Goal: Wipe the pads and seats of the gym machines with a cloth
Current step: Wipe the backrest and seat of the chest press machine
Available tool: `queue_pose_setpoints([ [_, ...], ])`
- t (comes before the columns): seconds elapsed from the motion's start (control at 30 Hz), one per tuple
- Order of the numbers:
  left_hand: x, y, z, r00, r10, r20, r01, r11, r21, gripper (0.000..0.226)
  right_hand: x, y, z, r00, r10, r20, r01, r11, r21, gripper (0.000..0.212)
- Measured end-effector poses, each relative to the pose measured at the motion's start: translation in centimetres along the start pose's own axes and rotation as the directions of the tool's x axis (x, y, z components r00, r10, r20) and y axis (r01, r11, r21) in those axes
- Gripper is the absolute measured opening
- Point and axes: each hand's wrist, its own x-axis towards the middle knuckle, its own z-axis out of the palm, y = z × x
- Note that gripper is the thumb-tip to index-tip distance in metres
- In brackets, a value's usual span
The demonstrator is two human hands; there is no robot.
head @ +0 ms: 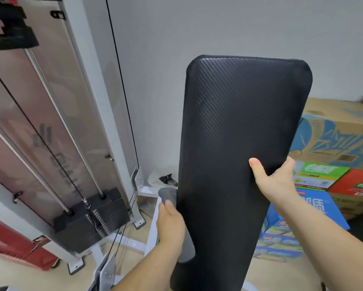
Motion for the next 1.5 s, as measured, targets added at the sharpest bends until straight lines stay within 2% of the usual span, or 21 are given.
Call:
queue_pose_setpoints([
  [0.07,-1.7,5.5,-0.2,0.992,0.115,-0.046,-0.117,0.991,-0.057,0.046,-0.4,-0.2,-0.4,1.000,0.010,0.027,-0.010,1.000,0.025,0.085],
  [0.13,-3.6,11.0,-0.3,0.917,0.393,-0.061,-0.397,0.914,-0.082,0.042,-0.6,-0.3,-1.6,0.997,0.026,0.075,-0.030,0.998,0.047,0.079],
  [0.2,-3.6,13.9,0.5,0.692,0.720,-0.059,-0.720,0.694,0.026,0.046,-0.5,0.0,-3.0,0.990,0.035,0.139,-0.041,0.998,0.044,0.063],
  [0.27,-1.8,14.2,1.9,0.476,0.878,0.053,-0.838,0.434,0.332,0.047,-0.5,0.4,-4.2,0.981,0.049,0.189,-0.052,0.999,0.008,0.063],
  [0.37,-1.0,11.1,4.5,0.334,0.916,0.220,-0.759,0.123,0.639,0.047,-0.5,0.9,-5.1,0.972,0.057,0.228,-0.053,0.998,-0.021,0.066],
  [0.43,-1.2,6.9,6.1,0.207,0.887,0.413,-0.730,-0.141,0.668,0.052,-0.5,1.0,-5.6,0.965,0.070,0.253,-0.071,0.997,-0.004,0.071],
  [0.5,-1.4,3.3,6.6,0.152,0.790,0.594,-0.695,-0.341,0.633,0.062,-0.4,0.7,-6.3,0.945,0.109,0.308,-0.128,0.991,0.044,0.056],
  [0.57,-1.4,3.1,6.5,0.108,0.743,0.661,-0.699,-0.416,0.582,0.069,-0.4,0.2,-7.5,0.910,0.157,0.383,-0.197,0.978,0.067,0.043],
  [0.67,-2.4,8.2,6.7,-0.029,0.686,0.727,-0.691,-0.540,0.481,0.077,-0.1,-0.2,-9.5,0.907,0.201,0.371,-0.248,0.965,0.082,0.041],
  [0.73,-3.5,14.0,8.0,-0.065,0.710,0.701,-0.630,-0.574,0.523,0.080,0.3,-0.6,-10.3,0.917,0.222,0.331,-0.281,0.949,0.143,0.039],
  [0.83,-5.9,23.8,11.5,-0.129,0.827,0.547,-0.592,-0.507,0.627,0.069,1.1,-1.9,-11.7,0.937,0.230,0.263,-0.293,0.926,0.236,0.037],
  [0.93,-6.8,29.2,14.1,-0.187,0.769,0.611,-0.522,-0.605,0.601,0.048,1.7,-2.9,-13.4,0.952,0.213,0.218,-0.266,0.930,0.254,0.031],
  [1.0,-7.0,29.9,15.1,-0.171,0.734,0.657,-0.489,-0.643,0.590,0.040,2.2,-3.2,-14.3,0.957,0.195,0.214,-0.246,0.937,0.248,0.027],
  [1.07,-7.8,29.5,16.1,-0.143,0.711,0.689,-0.440,-0.669,0.599,0.034,2.5,-3.1,-14.8,0.957,0.195,0.216,-0.247,0.937,0.246,0.023],
  [1.13,-8.1,27.9,17.4,-0.203,0.684,0.701,-0.439,-0.703,0.559,0.027,2.7,-2.5,-14.6,0.952,0.220,0.213,-0.270,0.931,0.246,0.022],
  [1.2,-7.4,24.0,18.5,-0.282,0.638,0.717,-0.540,-0.723,0.431,0.024,2.8,-1.3,-14.5,0.944,0.267,0.193,-0.309,0.921,0.239,0.021],
  [1.23,-6.9,21.1,18.9,-0.293,0.602,0.743,-0.578,-0.730,0.364,0.023,2.8,-0.7,-14.5,0.938,0.295,0.183,-0.334,0.910,0.244,0.021],
  [1.33,-5.0,10.3,19.5,-0.182,0.376,0.909,-0.602,-0.773,0.199,0.018,2.0,1.9,-15.0,0.909,0.379,0.174,-0.411,0.882,0.229,0.025],
  [1.4,-4.4,6.2,19.0,-0.093,0.228,0.969,-0.606,-0.785,0.127,0.016,1.4,3.6,-15.2,0.889,0.418,0.187,-0.450,0.874,0.185,0.028],
  [1.43,-4.4,6.0,18.6,-0.074,0.202,0.977,-0.641,-0.760,0.109,0.012,1.0,4.2,-15.3,0.884,0.428,0.190,-0.459,0.872,0.169,0.028],
  [1.5,-4.4,7.9,18.1,-0.195,0.296,0.935,-0.720,-0.691,0.068,0.011,0.4,5.2,-15.0,0.874,0.446,0.191,-0.475,0.868,0.147,0.025],
])
